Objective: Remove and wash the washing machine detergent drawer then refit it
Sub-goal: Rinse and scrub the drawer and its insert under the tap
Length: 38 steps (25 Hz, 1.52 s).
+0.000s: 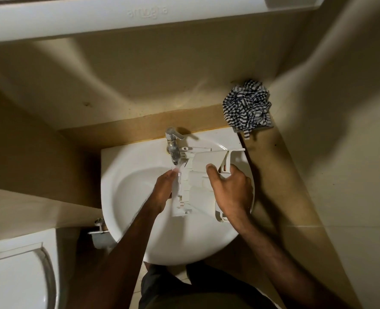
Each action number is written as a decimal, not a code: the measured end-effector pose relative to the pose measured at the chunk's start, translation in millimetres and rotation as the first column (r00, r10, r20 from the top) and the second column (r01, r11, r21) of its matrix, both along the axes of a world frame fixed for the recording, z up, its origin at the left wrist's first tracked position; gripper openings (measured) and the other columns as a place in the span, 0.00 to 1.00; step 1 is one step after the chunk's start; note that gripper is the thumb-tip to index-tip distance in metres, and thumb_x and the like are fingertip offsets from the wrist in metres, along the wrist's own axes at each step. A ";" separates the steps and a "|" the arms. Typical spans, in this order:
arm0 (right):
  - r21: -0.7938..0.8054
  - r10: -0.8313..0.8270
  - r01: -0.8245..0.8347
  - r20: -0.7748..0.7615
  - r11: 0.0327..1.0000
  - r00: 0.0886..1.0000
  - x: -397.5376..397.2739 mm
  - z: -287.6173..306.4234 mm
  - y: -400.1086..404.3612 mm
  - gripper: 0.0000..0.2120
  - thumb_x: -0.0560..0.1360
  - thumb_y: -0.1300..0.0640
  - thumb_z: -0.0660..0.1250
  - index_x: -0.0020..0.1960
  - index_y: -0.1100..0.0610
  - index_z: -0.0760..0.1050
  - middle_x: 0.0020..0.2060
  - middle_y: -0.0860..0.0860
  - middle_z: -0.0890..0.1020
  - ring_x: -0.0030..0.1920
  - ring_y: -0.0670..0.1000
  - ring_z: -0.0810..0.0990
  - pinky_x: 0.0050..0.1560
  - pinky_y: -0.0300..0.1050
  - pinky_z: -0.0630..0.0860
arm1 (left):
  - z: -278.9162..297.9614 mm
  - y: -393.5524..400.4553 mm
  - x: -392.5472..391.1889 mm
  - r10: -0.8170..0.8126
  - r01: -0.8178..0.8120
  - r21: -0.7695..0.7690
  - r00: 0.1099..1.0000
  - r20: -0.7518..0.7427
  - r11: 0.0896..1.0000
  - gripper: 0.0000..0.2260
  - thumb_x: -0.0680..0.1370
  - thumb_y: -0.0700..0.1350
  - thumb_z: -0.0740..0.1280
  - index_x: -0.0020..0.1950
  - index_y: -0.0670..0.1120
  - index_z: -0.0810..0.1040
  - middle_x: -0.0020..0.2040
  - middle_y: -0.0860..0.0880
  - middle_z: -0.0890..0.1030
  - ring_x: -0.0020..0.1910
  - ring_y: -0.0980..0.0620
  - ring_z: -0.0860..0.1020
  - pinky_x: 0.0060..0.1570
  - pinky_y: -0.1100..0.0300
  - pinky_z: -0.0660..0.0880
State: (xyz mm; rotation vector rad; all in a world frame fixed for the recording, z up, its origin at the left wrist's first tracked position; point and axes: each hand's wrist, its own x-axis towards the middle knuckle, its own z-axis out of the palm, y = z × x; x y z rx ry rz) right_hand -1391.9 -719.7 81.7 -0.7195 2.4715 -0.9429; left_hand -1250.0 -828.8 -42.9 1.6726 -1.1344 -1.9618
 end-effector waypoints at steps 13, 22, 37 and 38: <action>-0.141 -0.020 0.127 0.589 0.982 0.808 -12.9 2.0 2.3 0.09 0.73 0.44 0.75 0.51 0.46 0.86 0.43 0.44 0.89 0.44 0.47 0.88 0.46 0.59 0.87 | 23.0 -34.3 -15.1 -0.090 0.120 -0.111 0.965 0.248 0.987 0.13 0.82 0.50 0.66 0.43 0.43 0.81 0.41 0.43 0.82 0.41 0.46 0.77 0.43 0.57 0.73; -0.242 -0.116 0.314 0.594 0.918 0.796 -5.5 -5.2 2.8 0.08 0.76 0.49 0.74 0.52 0.51 0.85 0.43 0.47 0.89 0.39 0.51 0.89 0.30 0.49 0.83 | 15.5 -37.5 -7.6 -0.083 0.124 -0.205 0.977 0.195 0.971 0.17 0.77 0.50 0.77 0.34 0.42 0.78 0.33 0.46 0.78 0.35 0.48 0.73 0.37 0.59 0.71; -0.288 -0.190 0.523 0.707 0.803 0.681 0.6 -0.5 2.7 0.06 0.79 0.52 0.74 0.56 0.50 0.83 0.46 0.49 0.89 0.43 0.52 0.89 0.34 0.47 0.84 | 3.7 -9.5 2.8 0.331 -0.288 0.189 0.906 -0.264 0.939 0.16 0.82 0.49 0.70 0.66 0.41 0.81 0.61 0.41 0.85 0.58 0.42 0.82 0.64 0.42 0.77; -0.287 -0.193 0.538 0.719 0.792 0.668 3.0 -0.1 3.1 0.08 0.79 0.52 0.73 0.58 0.51 0.83 0.48 0.50 0.89 0.44 0.53 0.89 0.35 0.47 0.84 | 3.4 -5.8 1.4 0.343 -0.283 0.227 0.892 -0.296 0.932 0.15 0.83 0.49 0.68 0.66 0.42 0.80 0.62 0.43 0.85 0.59 0.42 0.82 0.64 0.42 0.76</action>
